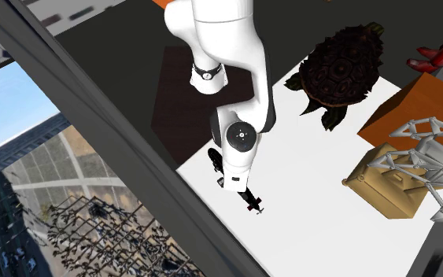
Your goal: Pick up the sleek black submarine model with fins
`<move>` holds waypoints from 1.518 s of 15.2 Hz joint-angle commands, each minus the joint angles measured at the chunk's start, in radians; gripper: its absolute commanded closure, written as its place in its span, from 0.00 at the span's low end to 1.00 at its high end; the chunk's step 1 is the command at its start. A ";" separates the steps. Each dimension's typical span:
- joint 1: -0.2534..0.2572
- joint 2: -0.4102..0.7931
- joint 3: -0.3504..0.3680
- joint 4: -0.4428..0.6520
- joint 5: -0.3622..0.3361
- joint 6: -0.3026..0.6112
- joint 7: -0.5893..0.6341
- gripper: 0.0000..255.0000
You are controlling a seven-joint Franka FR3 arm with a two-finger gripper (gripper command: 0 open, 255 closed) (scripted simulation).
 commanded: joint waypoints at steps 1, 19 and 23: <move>0.000 0.001 0.000 0.000 0.000 0.002 0.000 1.00; -0.003 -0.154 0.007 -0.009 0.012 -0.145 -0.009 1.00; -0.004 -0.206 0.008 -0.006 0.016 -0.200 -0.012 1.00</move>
